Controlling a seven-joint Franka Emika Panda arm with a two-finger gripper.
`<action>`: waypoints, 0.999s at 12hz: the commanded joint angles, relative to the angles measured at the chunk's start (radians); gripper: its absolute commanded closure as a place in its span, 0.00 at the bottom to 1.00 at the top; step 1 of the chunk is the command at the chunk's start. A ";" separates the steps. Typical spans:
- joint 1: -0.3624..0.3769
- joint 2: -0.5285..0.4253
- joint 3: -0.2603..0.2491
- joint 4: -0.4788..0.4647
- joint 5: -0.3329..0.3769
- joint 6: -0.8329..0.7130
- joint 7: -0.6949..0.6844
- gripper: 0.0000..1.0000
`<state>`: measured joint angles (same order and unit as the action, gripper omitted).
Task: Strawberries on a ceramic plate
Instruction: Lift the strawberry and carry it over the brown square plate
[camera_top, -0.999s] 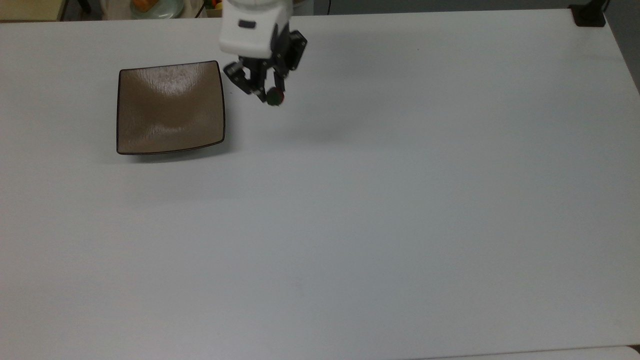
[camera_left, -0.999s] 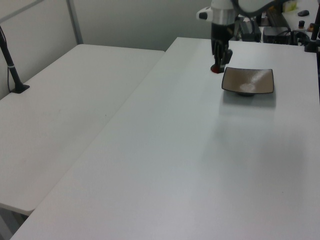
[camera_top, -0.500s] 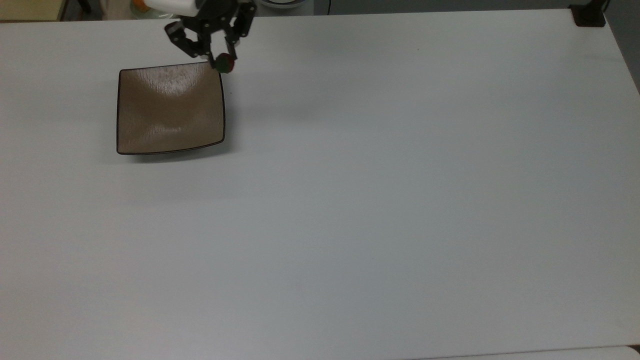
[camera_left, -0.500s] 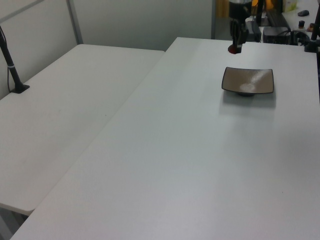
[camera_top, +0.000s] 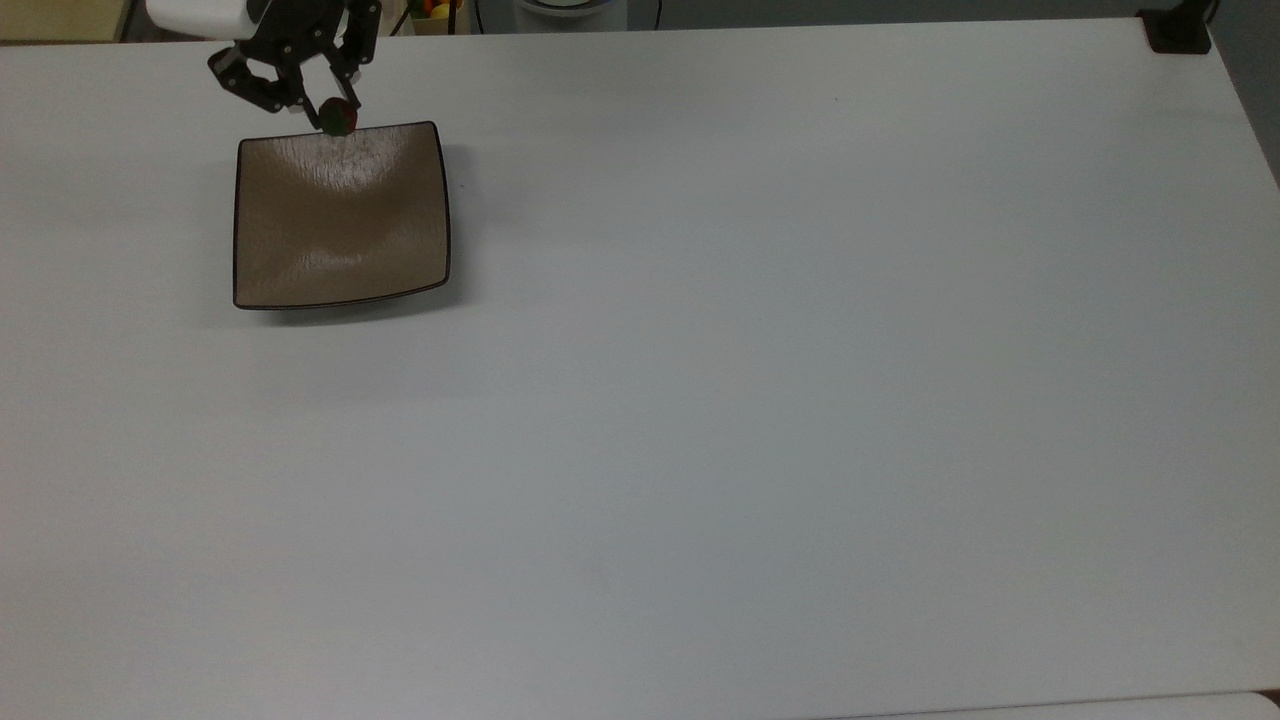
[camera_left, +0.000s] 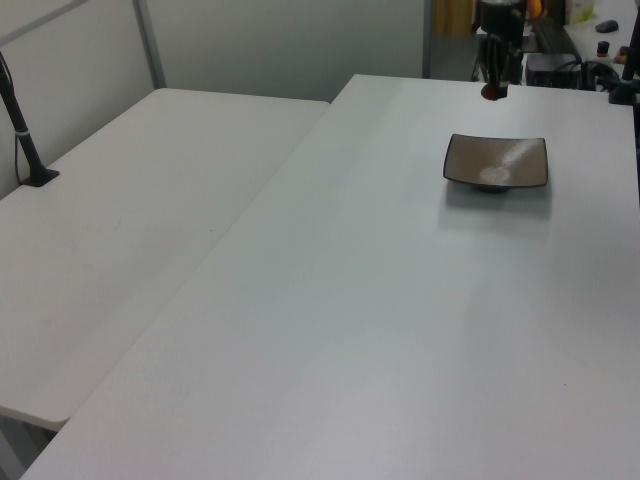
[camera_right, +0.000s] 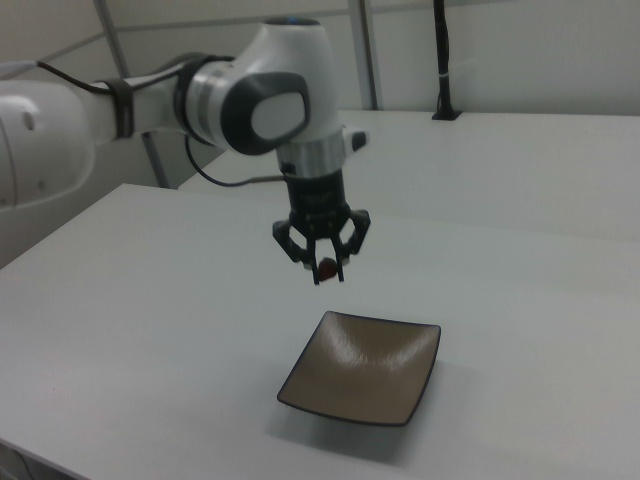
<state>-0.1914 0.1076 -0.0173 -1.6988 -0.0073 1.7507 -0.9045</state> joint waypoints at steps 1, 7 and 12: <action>-0.017 0.059 -0.001 -0.024 0.006 0.071 -0.056 0.94; -0.022 0.147 -0.003 -0.096 -0.016 0.206 -0.054 0.94; -0.025 0.195 -0.003 -0.173 -0.051 0.331 -0.044 0.91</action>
<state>-0.2162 0.3040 -0.0173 -1.8410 -0.0485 2.0392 -0.9375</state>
